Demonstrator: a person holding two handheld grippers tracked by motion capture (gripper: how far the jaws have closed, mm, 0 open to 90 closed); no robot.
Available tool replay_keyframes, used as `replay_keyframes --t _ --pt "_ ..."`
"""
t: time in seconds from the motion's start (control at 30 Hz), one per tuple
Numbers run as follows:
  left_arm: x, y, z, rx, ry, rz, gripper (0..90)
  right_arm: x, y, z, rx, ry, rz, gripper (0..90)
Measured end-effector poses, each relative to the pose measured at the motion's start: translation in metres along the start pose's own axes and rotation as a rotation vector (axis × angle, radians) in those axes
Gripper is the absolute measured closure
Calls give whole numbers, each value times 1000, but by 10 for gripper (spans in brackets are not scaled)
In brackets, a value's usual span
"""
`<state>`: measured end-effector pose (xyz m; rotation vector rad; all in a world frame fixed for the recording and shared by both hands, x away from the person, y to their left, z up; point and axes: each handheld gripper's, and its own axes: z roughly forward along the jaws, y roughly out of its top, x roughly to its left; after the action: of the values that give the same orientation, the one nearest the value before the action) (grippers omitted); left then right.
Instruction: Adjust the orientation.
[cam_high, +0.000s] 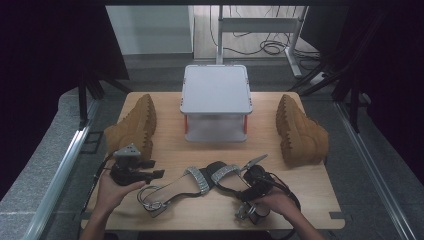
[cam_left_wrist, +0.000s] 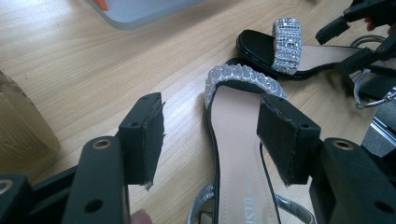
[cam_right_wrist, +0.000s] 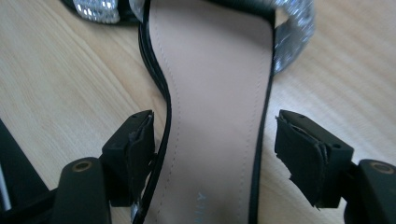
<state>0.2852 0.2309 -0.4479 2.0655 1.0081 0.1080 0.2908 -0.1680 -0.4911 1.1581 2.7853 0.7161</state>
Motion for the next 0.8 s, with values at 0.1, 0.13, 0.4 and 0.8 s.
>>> replay_keyframes --t 0.1,0.13,0.4,0.8 --pt "0 0 0 2 0 0 418 -1 -1 4 18 3 10 273" --pt "0 0 0 2 0 0 418 -3 -1 8 42 12 17 266" --pt "0 -1 1 3 -2 -3 417 -5 -1 13 75 57 59 347" --pt "2 -1 1 3 0 -8 418 -13 -9 1 -18 25 137 418"
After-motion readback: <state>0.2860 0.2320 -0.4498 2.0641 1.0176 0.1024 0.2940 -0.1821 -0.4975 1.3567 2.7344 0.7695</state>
